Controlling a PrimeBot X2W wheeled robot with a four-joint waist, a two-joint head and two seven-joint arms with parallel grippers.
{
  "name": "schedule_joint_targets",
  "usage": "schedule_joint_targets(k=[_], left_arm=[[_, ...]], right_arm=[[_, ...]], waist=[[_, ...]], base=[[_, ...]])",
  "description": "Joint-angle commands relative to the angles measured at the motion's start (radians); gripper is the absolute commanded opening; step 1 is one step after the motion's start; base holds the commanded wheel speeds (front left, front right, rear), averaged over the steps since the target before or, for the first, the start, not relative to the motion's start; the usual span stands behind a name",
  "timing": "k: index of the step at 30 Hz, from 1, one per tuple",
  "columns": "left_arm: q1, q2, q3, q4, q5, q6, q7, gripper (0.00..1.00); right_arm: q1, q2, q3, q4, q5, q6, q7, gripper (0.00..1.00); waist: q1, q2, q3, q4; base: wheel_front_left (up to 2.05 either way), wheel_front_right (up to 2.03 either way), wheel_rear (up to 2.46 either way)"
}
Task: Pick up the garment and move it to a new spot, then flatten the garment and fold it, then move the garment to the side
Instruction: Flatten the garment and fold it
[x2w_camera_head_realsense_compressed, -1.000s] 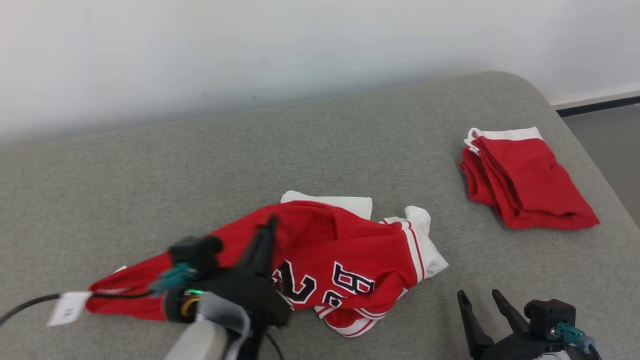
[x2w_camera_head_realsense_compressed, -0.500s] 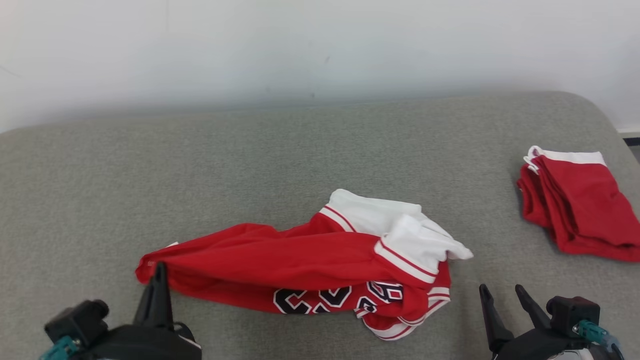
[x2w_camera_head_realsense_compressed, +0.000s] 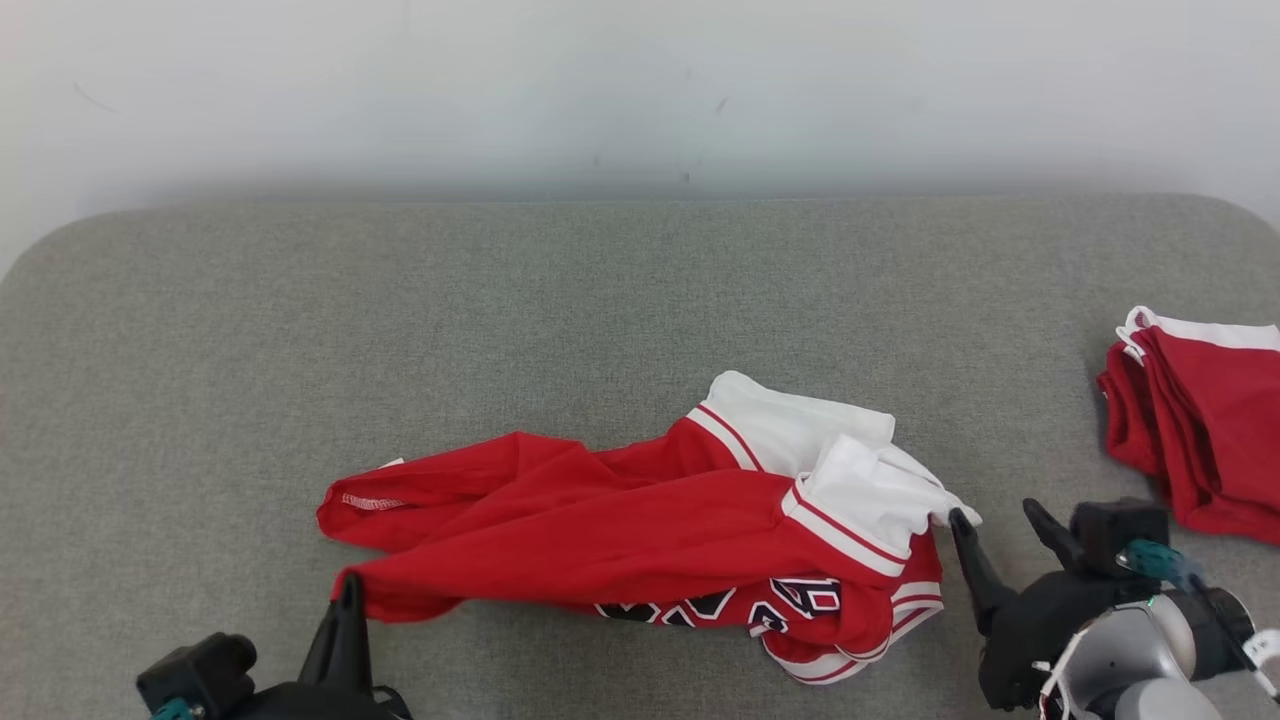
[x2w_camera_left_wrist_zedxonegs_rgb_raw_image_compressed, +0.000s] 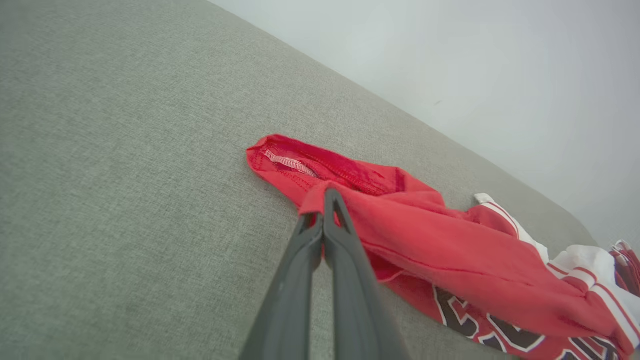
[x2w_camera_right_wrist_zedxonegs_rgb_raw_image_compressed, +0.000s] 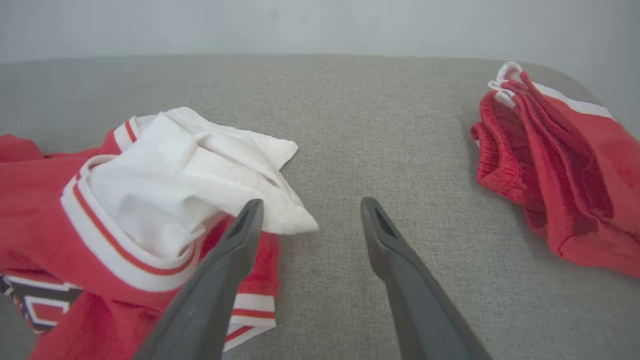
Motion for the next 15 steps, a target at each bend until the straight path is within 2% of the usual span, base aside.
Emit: schedule_joint_targets(k=[1,6,15], left_arm=[[-0.006,-0.005,-0.002,0.004,0.001,-0.005,0.000,0.00],[-0.023,-0.011,-0.020,0.024,0.000,-0.020,0.002,0.00],[-0.020,-0.010,-0.025,0.034,-0.008,-0.029,-0.003,0.00]], right_arm=[[-0.018,-0.016,0.018,0.012,-0.004,-0.002,0.014,1.00],[-0.059,-0.069,0.096,0.083,0.030,-0.002,0.094,1.00],[-0.101,-0.100,0.143,0.162,0.106,-0.002,0.123,1.00]], waist=[[0.0000,0.0000,-0.002,0.001],[0.0000,0.0000,-0.009,0.009],[0.0000,0.0000,-0.013,0.018]], base=[[0.00,0.00,0.00],[0.00,0.00,0.00],[0.00,0.00,0.00]])
